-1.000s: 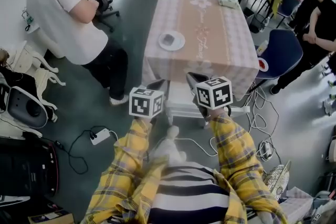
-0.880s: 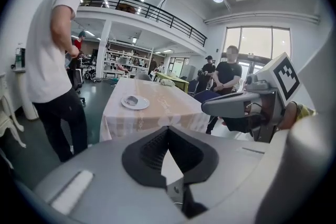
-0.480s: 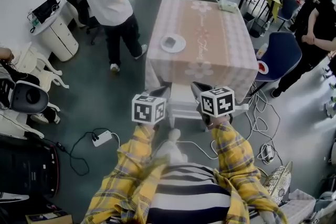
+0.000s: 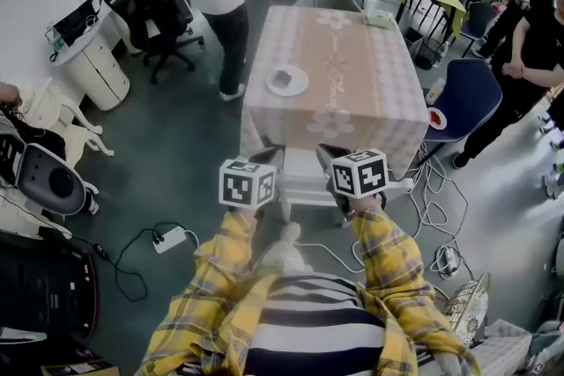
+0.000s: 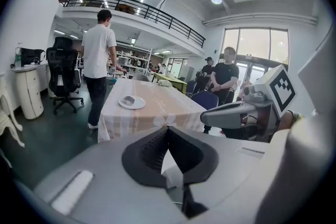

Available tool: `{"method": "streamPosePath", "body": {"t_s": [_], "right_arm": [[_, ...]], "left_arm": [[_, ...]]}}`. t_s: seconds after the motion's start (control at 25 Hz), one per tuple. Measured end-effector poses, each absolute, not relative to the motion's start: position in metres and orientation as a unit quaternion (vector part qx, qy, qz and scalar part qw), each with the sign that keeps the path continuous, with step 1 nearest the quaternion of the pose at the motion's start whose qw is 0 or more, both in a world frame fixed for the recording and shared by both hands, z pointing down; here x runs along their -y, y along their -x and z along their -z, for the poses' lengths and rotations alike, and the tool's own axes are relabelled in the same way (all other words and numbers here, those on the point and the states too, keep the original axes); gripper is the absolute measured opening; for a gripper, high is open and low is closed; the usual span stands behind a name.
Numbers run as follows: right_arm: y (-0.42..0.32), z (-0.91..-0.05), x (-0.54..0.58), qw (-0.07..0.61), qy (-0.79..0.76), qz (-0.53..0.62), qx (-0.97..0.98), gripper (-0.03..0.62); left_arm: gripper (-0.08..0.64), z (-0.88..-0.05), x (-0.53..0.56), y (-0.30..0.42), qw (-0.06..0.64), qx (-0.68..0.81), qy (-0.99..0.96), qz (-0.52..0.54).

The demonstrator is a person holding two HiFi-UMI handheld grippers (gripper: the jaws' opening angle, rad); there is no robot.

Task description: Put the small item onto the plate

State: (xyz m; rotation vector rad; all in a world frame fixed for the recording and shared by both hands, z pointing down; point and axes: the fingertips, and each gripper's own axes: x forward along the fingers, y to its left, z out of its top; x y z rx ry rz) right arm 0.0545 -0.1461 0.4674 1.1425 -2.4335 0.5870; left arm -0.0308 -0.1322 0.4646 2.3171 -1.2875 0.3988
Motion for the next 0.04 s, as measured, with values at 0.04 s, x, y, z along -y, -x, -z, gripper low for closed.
{"method": "streamPosePath", "body": {"t_s": [0.04], "right_arm": [[-0.0528,-0.4675,0.1467,0.195,-0.406,-0.209,0.868,-0.003]], "left_arm": [[0.003,-0.4642,0.1331,0.0317,0.228,0.468,-0.841,-0.145]]}}
